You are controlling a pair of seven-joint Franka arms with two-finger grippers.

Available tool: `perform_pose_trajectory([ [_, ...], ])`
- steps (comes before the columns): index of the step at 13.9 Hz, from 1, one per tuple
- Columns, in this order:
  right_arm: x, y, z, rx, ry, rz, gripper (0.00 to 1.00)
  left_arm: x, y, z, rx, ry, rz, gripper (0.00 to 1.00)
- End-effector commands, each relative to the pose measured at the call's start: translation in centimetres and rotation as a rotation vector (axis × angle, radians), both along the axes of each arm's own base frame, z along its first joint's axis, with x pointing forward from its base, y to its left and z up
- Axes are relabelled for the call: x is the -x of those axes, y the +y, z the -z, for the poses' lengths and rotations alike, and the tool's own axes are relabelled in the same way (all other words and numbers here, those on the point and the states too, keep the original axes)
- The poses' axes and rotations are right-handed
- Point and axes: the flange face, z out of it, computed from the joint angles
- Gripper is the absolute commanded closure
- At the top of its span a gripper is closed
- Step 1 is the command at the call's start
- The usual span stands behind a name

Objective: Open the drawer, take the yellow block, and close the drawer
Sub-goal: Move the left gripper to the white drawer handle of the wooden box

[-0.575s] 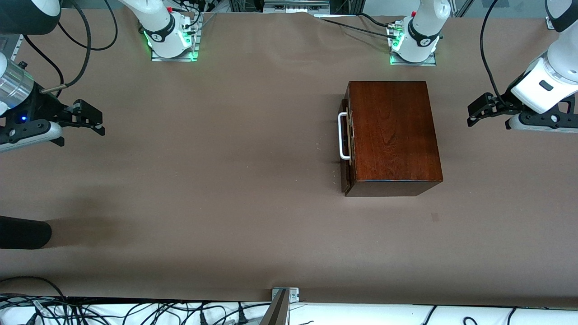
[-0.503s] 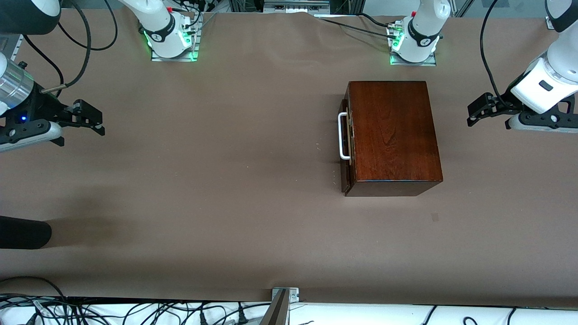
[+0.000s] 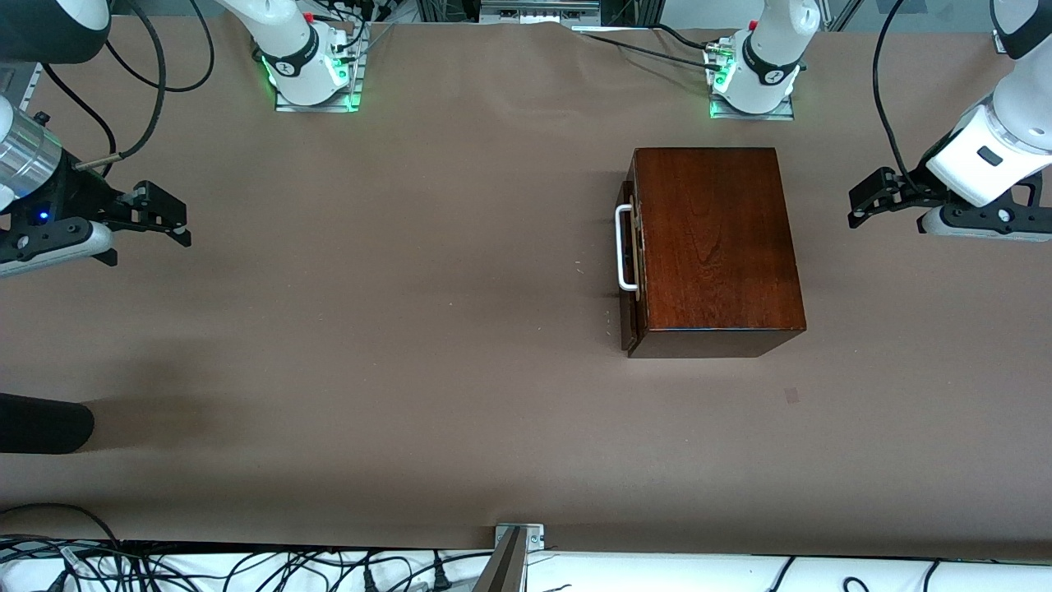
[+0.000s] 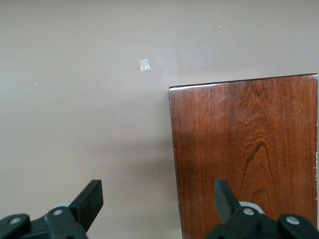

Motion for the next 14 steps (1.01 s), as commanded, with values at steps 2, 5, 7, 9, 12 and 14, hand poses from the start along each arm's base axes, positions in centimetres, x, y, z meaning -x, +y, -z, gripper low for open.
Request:
perform_pose_trajectory([
  [2, 0.3, -0.1, -0.4, -0.016, 0.005, 0.011, 0.0, 0.5, 0.0, 0.0, 0.011, 0.031, -0.003, 0.0],
  [5, 0.3, 0.0, -0.4, -0.014, 0.005, 0.011, 0.0, 0.2, 0.2, 0.4, 0.014, 0.042, -0.006, 0.0],
  [7, 0.3, 0.0, -0.4, -0.014, 0.005, 0.011, 0.0, -0.2, -0.3, 0.1, 0.017, 0.044, 0.003, 0.0],
  [9, 0.3, 0.0, -0.4, -0.014, 0.005, 0.011, 0.0, -0.4, -0.2, 0.5, 0.016, 0.079, 0.005, 0.0],
  [12, 0.3, 0.0, -0.4, -0.014, 0.005, 0.011, 0.0, -0.1, -0.1, 1.4, 0.016, 0.137, 0.007, 0.0],
  [14, 0.3, 0.0, -0.4, -0.014, 0.005, 0.011, 0.0, -0.1, -0.2, 1.5, 0.016, 0.144, 0.013, 0.0],
])
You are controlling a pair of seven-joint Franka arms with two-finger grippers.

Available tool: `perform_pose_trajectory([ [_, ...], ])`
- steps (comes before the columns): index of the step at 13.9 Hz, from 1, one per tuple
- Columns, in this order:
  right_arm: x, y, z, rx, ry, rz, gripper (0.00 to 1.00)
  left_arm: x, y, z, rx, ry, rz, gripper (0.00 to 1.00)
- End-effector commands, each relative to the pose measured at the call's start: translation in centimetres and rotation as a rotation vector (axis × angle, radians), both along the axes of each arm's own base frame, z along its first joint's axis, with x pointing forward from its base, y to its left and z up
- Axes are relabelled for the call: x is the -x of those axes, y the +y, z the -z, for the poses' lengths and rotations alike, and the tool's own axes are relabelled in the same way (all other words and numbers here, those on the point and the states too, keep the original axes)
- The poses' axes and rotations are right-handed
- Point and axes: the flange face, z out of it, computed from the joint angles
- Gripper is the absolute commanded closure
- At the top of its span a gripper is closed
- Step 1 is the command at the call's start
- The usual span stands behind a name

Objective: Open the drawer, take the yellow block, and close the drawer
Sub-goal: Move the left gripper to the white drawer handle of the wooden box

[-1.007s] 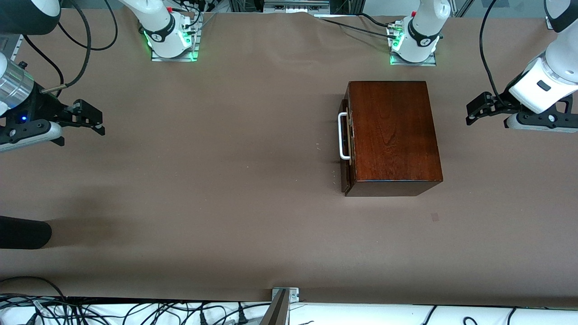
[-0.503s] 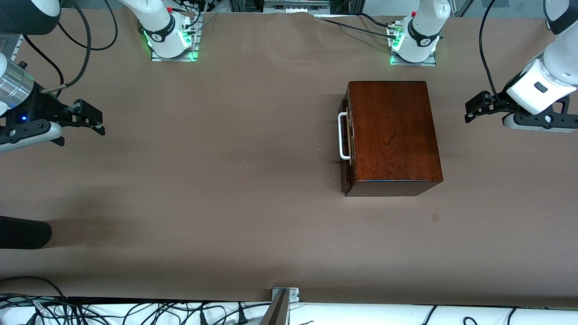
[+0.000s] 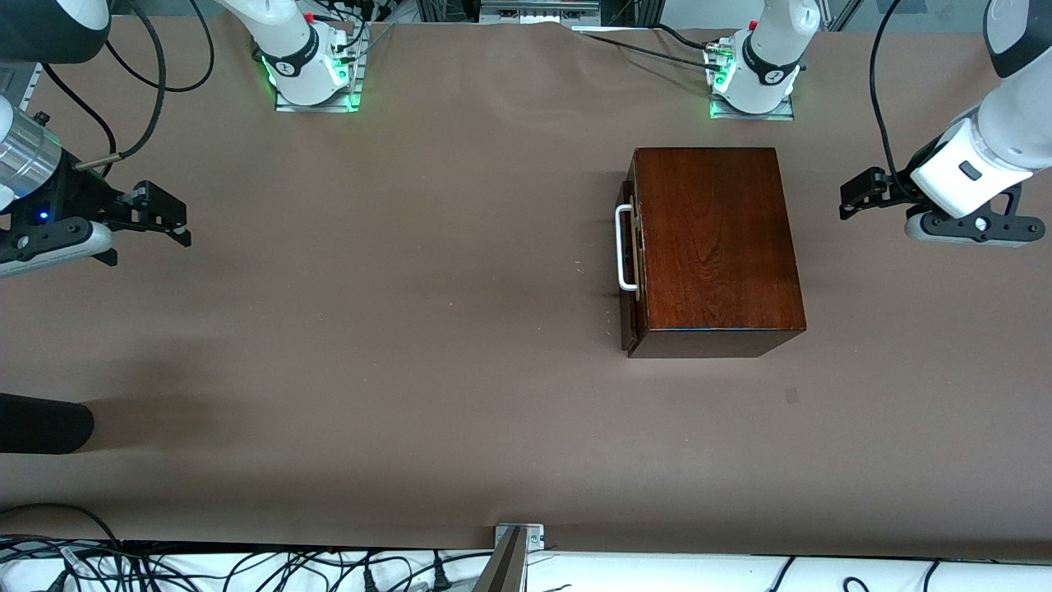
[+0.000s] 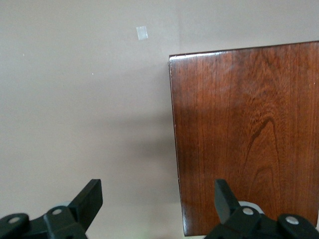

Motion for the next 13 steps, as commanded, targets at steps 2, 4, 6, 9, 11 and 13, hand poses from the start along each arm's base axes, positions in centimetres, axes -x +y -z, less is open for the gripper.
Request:
perform_pose_trajectory([
  [2, 0.3, 0.0, -0.4, -0.016, 0.005, 0.011, 0.0, -0.3, -0.2, -0.4, 0.025, 0.017, 0.012, 0.0],
  [4, 0.3, 0.0, -0.4, -0.014, 0.005, 0.01, 0.0, -0.3, -0.2, -0.4, 0.025, 0.017, 0.012, 0.0],
  [6, 0.3, 0.0, -0.4, -0.016, 0.005, 0.011, 0.0, -0.3, -0.3, -0.4, 0.025, 0.018, 0.015, 0.0],
  [9, 0.3, 0.0, -0.4, -0.014, 0.005, 0.01, 0.0, 0.0, -3.2, -0.6, 0.026, 0.019, 0.07, 0.0],
  [11, 0.3, 0.0, -0.4, -0.014, 0.005, 0.01, 0.0, 0.5, -6.7, -0.4, 0.025, 0.02, 0.118, 0.0],
  [13, 0.3, 0.0, -0.4, -0.014, 0.005, 0.01, 0.0, 0.8, -10.4, 0.5, 0.018, 0.026, 0.12, 0.0],
])
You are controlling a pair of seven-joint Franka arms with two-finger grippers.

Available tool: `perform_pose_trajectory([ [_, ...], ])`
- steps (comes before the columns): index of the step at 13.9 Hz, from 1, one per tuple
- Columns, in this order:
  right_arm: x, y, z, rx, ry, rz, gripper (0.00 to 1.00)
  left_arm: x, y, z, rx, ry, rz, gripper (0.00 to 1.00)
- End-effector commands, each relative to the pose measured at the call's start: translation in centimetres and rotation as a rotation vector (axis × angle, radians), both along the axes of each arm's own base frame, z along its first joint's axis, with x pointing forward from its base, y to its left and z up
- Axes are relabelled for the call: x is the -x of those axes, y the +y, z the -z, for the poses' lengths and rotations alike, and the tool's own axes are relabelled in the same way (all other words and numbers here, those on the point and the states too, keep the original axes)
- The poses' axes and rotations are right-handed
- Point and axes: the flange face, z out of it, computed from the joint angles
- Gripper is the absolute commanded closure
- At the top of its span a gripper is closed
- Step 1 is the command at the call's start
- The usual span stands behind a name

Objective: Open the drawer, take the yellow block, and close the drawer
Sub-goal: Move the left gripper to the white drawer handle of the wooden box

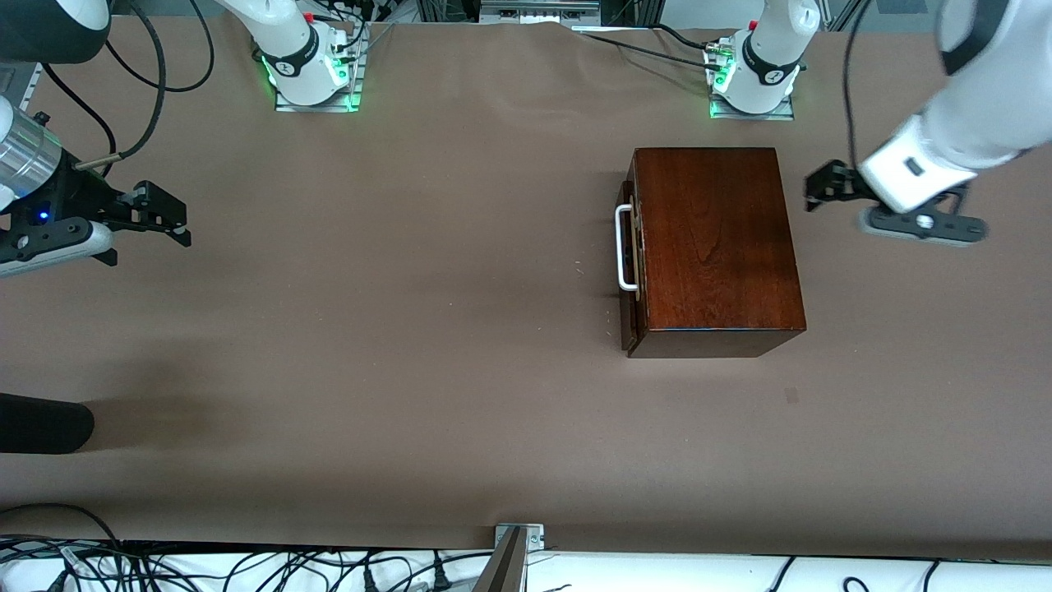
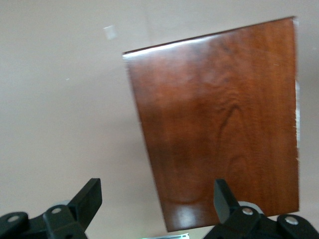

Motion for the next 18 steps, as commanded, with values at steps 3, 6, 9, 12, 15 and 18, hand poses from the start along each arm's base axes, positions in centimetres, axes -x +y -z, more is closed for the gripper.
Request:
perform_pose_trajectory([
  [3, 0.3, 0.0, -0.4, -0.014, 0.005, 0.01, 0.0, 0.6, -10.3, 2.6, 0.001, 0.014, -0.043, 0.0],
  [6, 0.3, 0.0, -0.4, -0.014, 0.005, 0.01, 0.0, 1.4, -17.8, 6.0, 0.01, -0.008, -0.123, 0.0],
  [9, 0.3, 0.1, -0.4, -0.014, 0.005, 0.009, 0.0, 2.5, -23.4, 9.8, -0.03, -0.058, -0.14, 0.0],
  [12, 0.3, -0.1, -0.3, -0.015, 0.006, 0.01, 0.0, 3.8, -27.1, 12.9, -0.064, -0.079, -0.168, 0.0],
  [15, 0.6, -0.1, -0.1, -0.013, 0.026, 0.013, 0.0, 4.1, -27.8, 15.4, -0.089, -0.062, -0.146, 0.0],
  [18, 0.7, -0.1, -0.2, -0.013, 0.031, 0.011, 0.0, 4.6, -28.8, 17.5, -0.095, -0.053, -0.166, 0.0],
])
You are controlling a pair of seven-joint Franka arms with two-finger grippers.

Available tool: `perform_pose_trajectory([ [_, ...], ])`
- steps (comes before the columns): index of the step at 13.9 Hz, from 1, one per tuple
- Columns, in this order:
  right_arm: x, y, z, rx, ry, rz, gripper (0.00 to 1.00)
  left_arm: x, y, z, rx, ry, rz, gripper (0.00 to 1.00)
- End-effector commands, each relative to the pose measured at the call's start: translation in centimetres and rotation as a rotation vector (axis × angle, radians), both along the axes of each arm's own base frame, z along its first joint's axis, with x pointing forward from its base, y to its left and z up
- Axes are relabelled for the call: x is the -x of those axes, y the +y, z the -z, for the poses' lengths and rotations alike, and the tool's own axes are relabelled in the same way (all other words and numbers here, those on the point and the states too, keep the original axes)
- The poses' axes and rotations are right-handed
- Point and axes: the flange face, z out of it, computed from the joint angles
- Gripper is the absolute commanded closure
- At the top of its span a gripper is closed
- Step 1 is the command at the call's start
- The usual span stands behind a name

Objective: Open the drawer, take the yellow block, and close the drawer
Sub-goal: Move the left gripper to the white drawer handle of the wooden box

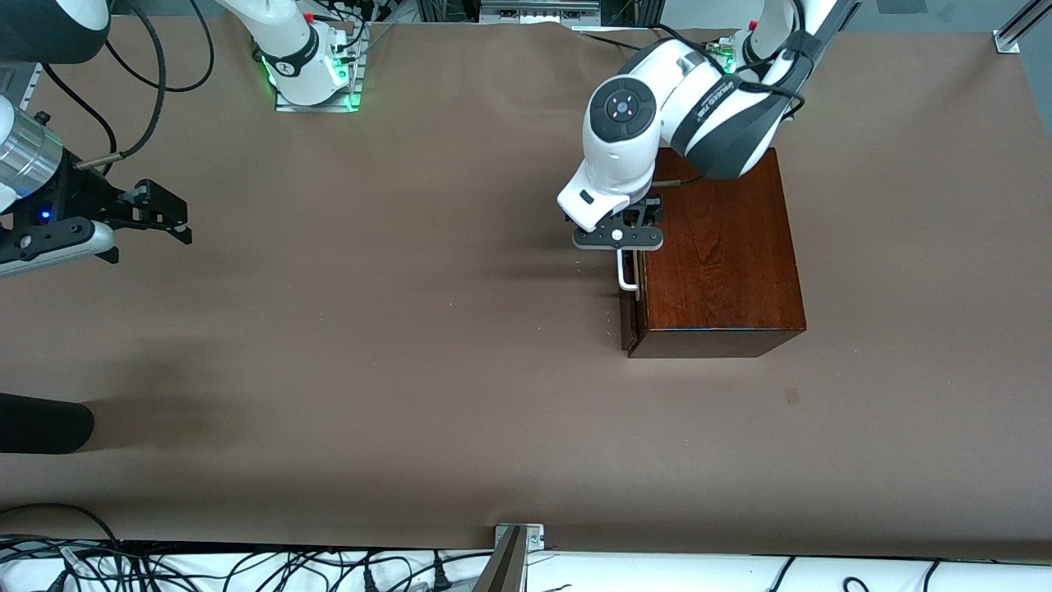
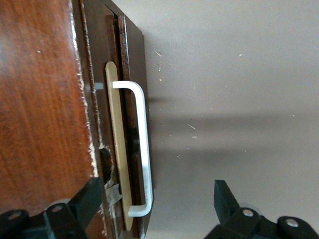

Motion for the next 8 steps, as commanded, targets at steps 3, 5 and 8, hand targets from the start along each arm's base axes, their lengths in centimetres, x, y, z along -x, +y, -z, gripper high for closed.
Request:
perform_pose_trajectory([
  [3, 0.5, 0.0, -0.4, -0.014, 0.011, 0.01, 0.0, 0.7, -1.4, 2.9, -0.071, -0.073, 0.035, 0.0],
  [5, 0.5, 0.0, -0.4, -0.016, 0.011, 0.01, 0.0, 1.6, -2.5, 3.9, -0.081, -0.065, 0.035, 0.0],
  [8, 0.5, 0.0, -0.4, -0.016, 0.009, 0.01, 0.0, 2.0, -2.7, 5.9, -0.158, -0.112, 0.067, 0.0],
])
